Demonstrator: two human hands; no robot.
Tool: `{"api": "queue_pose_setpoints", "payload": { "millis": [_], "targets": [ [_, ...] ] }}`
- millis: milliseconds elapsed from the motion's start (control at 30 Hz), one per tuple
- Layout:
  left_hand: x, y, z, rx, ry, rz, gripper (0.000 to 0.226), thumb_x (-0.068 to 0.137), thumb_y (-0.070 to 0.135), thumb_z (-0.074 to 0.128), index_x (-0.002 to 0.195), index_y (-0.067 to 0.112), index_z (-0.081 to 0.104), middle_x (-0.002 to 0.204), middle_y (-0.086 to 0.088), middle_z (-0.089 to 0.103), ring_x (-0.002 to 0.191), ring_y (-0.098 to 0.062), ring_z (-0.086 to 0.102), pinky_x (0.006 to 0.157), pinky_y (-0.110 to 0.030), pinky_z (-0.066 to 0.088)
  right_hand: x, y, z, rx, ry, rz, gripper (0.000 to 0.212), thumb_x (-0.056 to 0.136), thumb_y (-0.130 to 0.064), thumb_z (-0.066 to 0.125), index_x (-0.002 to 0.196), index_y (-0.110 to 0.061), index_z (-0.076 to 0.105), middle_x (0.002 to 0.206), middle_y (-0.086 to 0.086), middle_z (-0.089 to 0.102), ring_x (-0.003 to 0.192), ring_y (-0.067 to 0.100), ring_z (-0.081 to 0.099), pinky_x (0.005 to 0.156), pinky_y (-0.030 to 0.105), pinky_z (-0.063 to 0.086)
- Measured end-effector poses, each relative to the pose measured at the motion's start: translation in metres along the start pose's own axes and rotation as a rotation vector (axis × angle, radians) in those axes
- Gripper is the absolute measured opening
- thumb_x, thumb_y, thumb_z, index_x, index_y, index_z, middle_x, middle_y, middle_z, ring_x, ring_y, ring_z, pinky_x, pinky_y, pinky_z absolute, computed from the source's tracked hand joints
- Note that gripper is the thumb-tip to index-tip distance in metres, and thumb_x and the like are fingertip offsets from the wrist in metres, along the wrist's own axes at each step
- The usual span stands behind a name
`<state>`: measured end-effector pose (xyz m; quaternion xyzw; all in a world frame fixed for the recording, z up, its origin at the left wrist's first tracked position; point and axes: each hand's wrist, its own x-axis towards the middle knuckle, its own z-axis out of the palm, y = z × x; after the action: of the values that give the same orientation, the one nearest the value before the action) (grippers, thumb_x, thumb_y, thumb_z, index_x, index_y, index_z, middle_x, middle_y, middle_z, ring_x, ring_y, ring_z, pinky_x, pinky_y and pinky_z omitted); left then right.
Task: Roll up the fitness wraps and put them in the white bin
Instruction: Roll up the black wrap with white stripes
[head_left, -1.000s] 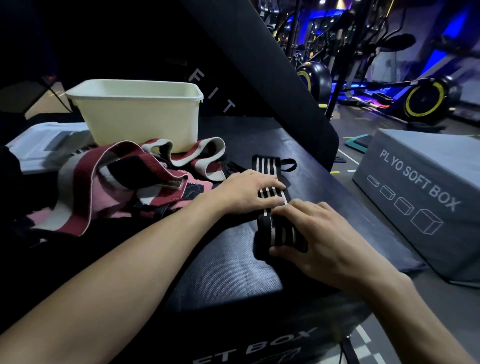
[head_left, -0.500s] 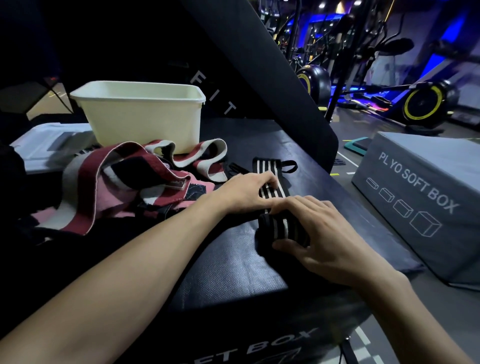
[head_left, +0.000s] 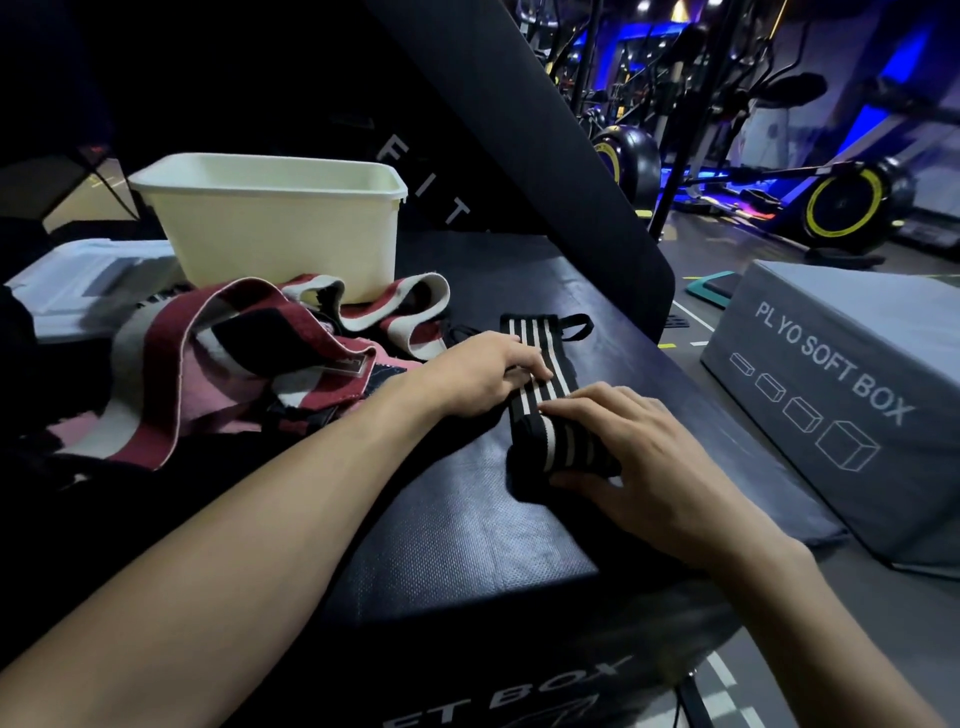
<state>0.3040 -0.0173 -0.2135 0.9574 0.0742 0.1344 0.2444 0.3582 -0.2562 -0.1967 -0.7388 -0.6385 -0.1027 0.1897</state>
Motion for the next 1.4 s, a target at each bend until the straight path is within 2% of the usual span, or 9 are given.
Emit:
{"api": "queue_pose_setpoints", "payload": {
  "millis": [233, 400, 567, 767, 1000, 1067, 1200, 1300, 1400],
  "targets": [
    [-0.006, 0.006, -0.006, -0.113, -0.07, 0.086, 0.023, 0.099, 0.021, 0.067, 0.116, 0.031, 0.077, 0.136, 0.006, 0.066, 0.13, -0.003, 0.057, 0.109, -0.016, 0.038, -0.003, -0.002, -0.008, 0.138, -0.07, 0.044, 0.049, 0.088, -0.063, 0.059, 0.126, -0.033, 0.056, 0.117, -0.021, 0.058, 0.107, 0.004, 0.056, 0.093, 0.038, 0.041],
    [-0.009, 0.015, -0.011, -0.156, -0.156, 0.089, 0.025, 0.093, 0.033, 0.072, 0.112, 0.049, 0.074, 0.138, 0.019, 0.064, 0.13, 0.005, 0.054, 0.117, -0.029, 0.038, -0.007, -0.008, -0.015, 0.151, -0.088, 0.056, 0.053, 0.09, -0.069, 0.046, 0.122, -0.03, 0.062, 0.112, -0.02, 0.064, 0.094, 0.001, 0.058, 0.088, 0.035, 0.044],
    [-0.013, 0.02, -0.013, -0.186, -0.194, 0.102, 0.025, 0.092, 0.032, 0.076, 0.112, 0.046, 0.076, 0.135, 0.02, 0.065, 0.128, 0.01, 0.053, 0.116, -0.027, 0.039, -0.008, -0.013, -0.017, 0.175, -0.096, 0.071, 0.044, 0.095, -0.063, 0.046, 0.11, -0.027, 0.066, 0.094, -0.016, 0.066, 0.087, 0.005, 0.061, 0.084, 0.031, 0.045],
    [-0.013, 0.019, -0.014, -0.131, -0.197, 0.112, 0.025, 0.092, 0.037, 0.074, 0.114, 0.048, 0.074, 0.137, 0.024, 0.062, 0.13, 0.008, 0.052, 0.118, -0.03, 0.037, -0.001, -0.017, -0.012, 0.142, -0.108, 0.14, 0.046, 0.099, -0.059, 0.033, 0.096, -0.025, 0.064, 0.085, -0.015, 0.062, 0.089, 0.004, 0.057, 0.096, 0.035, 0.037],
    [-0.013, 0.018, -0.011, -0.187, -0.22, 0.136, 0.021, 0.093, 0.037, 0.075, 0.112, 0.045, 0.075, 0.137, 0.022, 0.063, 0.129, 0.009, 0.053, 0.118, -0.03, 0.037, 0.002, -0.018, -0.014, 0.308, -0.139, 0.181, 0.029, 0.104, -0.043, 0.048, 0.077, -0.037, 0.056, 0.072, -0.016, 0.058, 0.074, 0.007, 0.056, 0.065, 0.024, 0.035],
    [-0.012, 0.018, -0.01, -0.185, -0.22, 0.145, 0.022, 0.093, 0.036, 0.074, 0.113, 0.043, 0.075, 0.137, 0.021, 0.064, 0.129, 0.008, 0.053, 0.118, -0.03, 0.038, 0.003, -0.019, -0.013, 0.308, -0.139, 0.183, 0.033, 0.105, -0.041, 0.048, 0.072, -0.044, 0.052, 0.073, -0.018, 0.056, 0.078, 0.006, 0.053, 0.068, 0.024, 0.034],
    [-0.01, 0.016, -0.007, -0.161, -0.21, 0.177, 0.016, 0.09, 0.042, 0.072, 0.103, 0.052, 0.072, 0.125, 0.027, 0.066, 0.124, 0.005, 0.057, 0.114, -0.035, 0.042, 0.008, -0.016, -0.008, 0.238, -0.167, 0.215, 0.033, 0.106, -0.048, 0.043, 0.076, -0.056, 0.056, 0.098, -0.027, 0.051, 0.104, 0.002, 0.042, 0.094, 0.037, 0.031],
    [-0.01, 0.016, -0.006, -0.167, -0.195, 0.175, 0.022, 0.084, 0.054, 0.067, 0.105, 0.049, 0.072, 0.124, 0.03, 0.066, 0.123, 0.005, 0.058, 0.113, -0.035, 0.043, 0.012, -0.014, -0.005, 0.362, -0.134, 0.255, 0.033, 0.104, -0.043, 0.051, 0.074, -0.05, 0.061, 0.094, -0.035, 0.052, 0.095, -0.001, 0.051, 0.093, 0.04, 0.037],
    [-0.01, 0.016, -0.006, -0.172, -0.216, 0.181, 0.02, 0.086, 0.061, 0.064, 0.104, 0.056, 0.069, 0.12, 0.024, 0.07, 0.121, 0.0, 0.062, 0.109, -0.041, 0.046, 0.015, -0.013, 0.0, 0.469, 0.001, 0.302, 0.011, 0.098, -0.034, 0.061, 0.09, -0.033, 0.069, 0.077, -0.024, 0.059, 0.073, 0.0, 0.056, 0.072, 0.023, 0.041]
  ]
}}
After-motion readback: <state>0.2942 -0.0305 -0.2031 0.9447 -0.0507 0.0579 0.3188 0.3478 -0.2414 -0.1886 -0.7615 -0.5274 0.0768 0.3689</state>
